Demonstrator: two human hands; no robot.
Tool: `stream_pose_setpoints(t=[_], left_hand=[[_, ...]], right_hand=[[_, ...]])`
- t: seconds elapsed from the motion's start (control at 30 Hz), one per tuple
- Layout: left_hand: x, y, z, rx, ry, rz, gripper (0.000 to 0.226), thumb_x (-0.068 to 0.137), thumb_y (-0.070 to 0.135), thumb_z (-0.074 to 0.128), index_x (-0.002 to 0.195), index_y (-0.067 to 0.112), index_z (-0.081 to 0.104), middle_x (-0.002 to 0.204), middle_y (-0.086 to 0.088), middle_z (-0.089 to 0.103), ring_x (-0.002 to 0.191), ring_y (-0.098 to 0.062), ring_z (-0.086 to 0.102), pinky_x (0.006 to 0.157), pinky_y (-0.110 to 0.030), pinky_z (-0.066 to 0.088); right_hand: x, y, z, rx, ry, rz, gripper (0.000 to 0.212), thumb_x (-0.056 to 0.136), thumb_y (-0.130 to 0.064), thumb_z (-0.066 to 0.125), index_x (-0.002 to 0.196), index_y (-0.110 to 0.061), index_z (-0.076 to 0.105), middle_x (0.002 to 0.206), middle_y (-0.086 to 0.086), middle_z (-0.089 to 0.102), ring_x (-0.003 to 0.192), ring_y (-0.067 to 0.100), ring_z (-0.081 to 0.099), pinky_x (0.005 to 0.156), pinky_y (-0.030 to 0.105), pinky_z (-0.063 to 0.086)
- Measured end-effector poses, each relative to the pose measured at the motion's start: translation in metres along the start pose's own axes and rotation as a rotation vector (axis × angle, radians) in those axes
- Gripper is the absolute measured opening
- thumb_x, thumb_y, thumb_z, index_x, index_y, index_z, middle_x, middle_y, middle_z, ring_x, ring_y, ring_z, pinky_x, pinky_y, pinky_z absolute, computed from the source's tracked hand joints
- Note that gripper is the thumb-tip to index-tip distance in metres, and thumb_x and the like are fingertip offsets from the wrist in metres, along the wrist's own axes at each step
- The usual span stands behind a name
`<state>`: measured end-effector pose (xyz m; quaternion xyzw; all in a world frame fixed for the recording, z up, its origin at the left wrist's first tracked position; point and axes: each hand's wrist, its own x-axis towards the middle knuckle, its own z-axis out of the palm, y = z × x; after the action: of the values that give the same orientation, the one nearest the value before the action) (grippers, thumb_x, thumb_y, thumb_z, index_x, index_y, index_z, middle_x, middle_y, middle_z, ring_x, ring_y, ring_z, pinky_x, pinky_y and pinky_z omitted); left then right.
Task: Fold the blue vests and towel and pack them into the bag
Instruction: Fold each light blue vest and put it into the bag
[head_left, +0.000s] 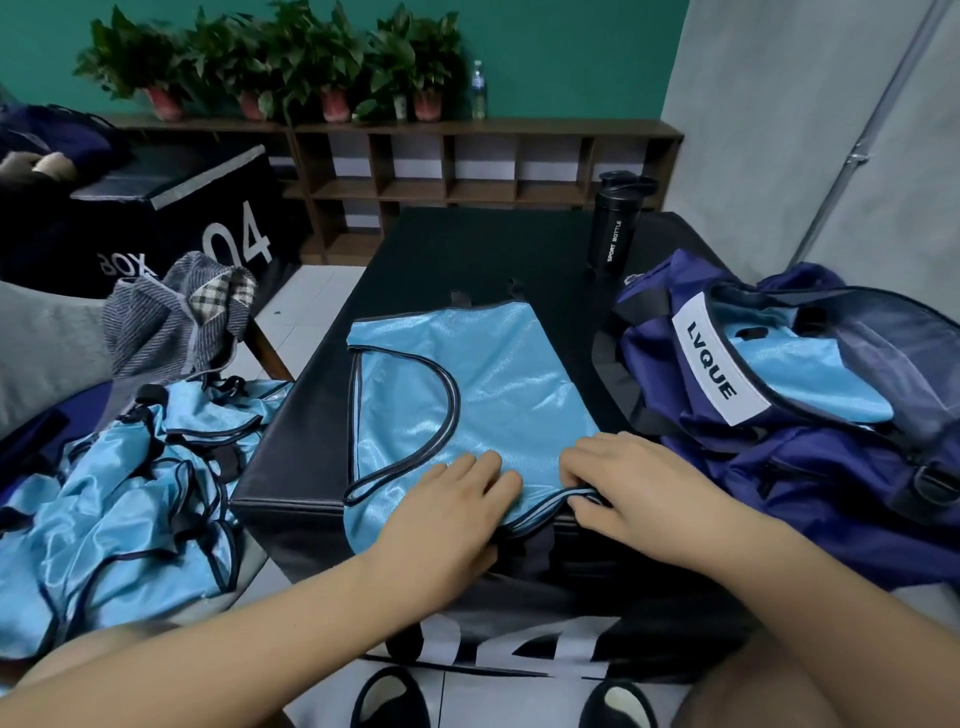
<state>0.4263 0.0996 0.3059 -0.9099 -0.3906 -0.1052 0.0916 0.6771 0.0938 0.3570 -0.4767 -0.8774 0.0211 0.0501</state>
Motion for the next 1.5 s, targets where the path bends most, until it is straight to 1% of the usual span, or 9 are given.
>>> stream_pose_setpoints(t=[0.17,0.4,0.7,0.83,1.0,1.17,1.27,1.4,1.5], left_hand=[[-0.006,-0.024,-0.012,-0.078,0.041,-0.043,0.022,0.078,0.040,0.050,0.093,0.024,0.052,0.086,0.005,0.054,0.079,-0.024,0.058,0.070,-0.038,0.047],[-0.005,-0.068,-0.040,-0.162,-0.040,-0.241,0.017,0.074,0.043,0.052,0.085,0.030,0.047,0.075,0.010,0.051,0.073,-0.022,0.055,0.066,-0.035,0.036],[0.001,-0.019,-0.021,-0.214,0.007,-0.183,0.047,0.082,0.064,0.063,0.109,0.027,0.051,0.101,0.010,0.049,0.090,-0.017,0.053,0.073,-0.031,0.035],[0.019,-0.007,-0.017,-0.128,0.121,-0.199,0.040,0.083,0.051,0.069,0.104,0.023,0.050,0.099,0.006,0.050,0.088,-0.021,0.053,0.073,-0.036,0.044],[0.027,-0.015,-0.023,-0.030,0.133,-0.216,0.035,0.072,0.025,0.074,0.092,0.020,0.046,0.086,0.001,0.049,0.075,-0.028,0.053,0.066,-0.039,0.038],[0.015,-0.044,-0.041,-0.013,0.166,-0.277,0.033,0.067,0.022,0.077,0.082,0.022,0.048,0.074,0.004,0.047,0.065,-0.026,0.049,0.063,-0.035,0.034],[0.005,-0.067,-0.052,-0.019,0.155,-0.319,0.027,0.074,0.029,0.079,0.083,0.026,0.054,0.075,0.008,0.052,0.071,-0.026,0.059,0.068,-0.038,0.043],[-0.005,-0.089,-0.068,-0.176,0.156,-0.334,0.020,0.078,0.025,0.076,0.085,0.031,0.058,0.077,0.011,0.058,0.075,-0.015,0.060,0.072,-0.039,0.049],[-0.008,-0.093,-0.080,-0.451,0.117,-0.415,0.016,0.079,0.015,0.075,0.081,0.029,0.067,0.077,0.013,0.070,0.069,-0.005,0.062,0.066,-0.019,0.045]], right_hand=[[-0.004,0.004,-0.001,-0.031,0.047,0.065,0.019,0.080,-0.024,0.059,0.093,-0.031,0.047,0.086,-0.014,0.047,0.084,0.015,0.044,0.078,0.034,0.040],[0.001,0.002,-0.008,0.129,0.114,0.185,0.013,0.087,-0.035,0.058,0.087,-0.031,0.046,0.083,-0.009,0.050,0.080,0.010,0.047,0.075,0.040,0.048],[0.011,-0.009,-0.014,0.361,0.231,0.211,0.007,0.084,-0.032,0.064,0.086,-0.030,0.057,0.085,-0.013,0.065,0.081,0.010,0.060,0.073,0.041,0.053],[0.017,-0.018,-0.016,0.371,0.277,0.202,0.011,0.082,-0.038,0.061,0.090,-0.031,0.059,0.088,-0.014,0.068,0.084,0.010,0.061,0.074,0.042,0.053],[0.018,-0.021,-0.019,0.315,0.304,0.199,0.011,0.082,-0.040,0.059,0.091,-0.035,0.057,0.087,-0.018,0.064,0.085,0.009,0.053,0.080,0.037,0.049],[0.009,-0.010,-0.024,0.185,0.275,0.209,0.021,0.083,-0.023,0.069,0.099,-0.031,0.058,0.089,-0.020,0.057,0.090,0.008,0.043,0.080,0.032,0.039],[0.007,-0.005,-0.023,0.242,0.273,0.251,0.020,0.083,-0.024,0.069,0.092,-0.033,0.054,0.089,-0.015,0.061,0.088,0.011,0.050,0.078,0.035,0.045],[0.008,-0.001,-0.023,0.434,0.320,0.313,0.014,0.084,-0.023,0.071,0.087,-0.027,0.058,0.079,-0.006,0.062,0.070,0.014,0.051,0.065,0.031,0.042],[0.009,-0.001,-0.024,0.524,0.327,0.337,0.010,0.084,-0.024,0.070,0.088,-0.025,0.061,0.076,-0.002,0.064,0.062,0.015,0.044,0.063,0.036,0.041]])
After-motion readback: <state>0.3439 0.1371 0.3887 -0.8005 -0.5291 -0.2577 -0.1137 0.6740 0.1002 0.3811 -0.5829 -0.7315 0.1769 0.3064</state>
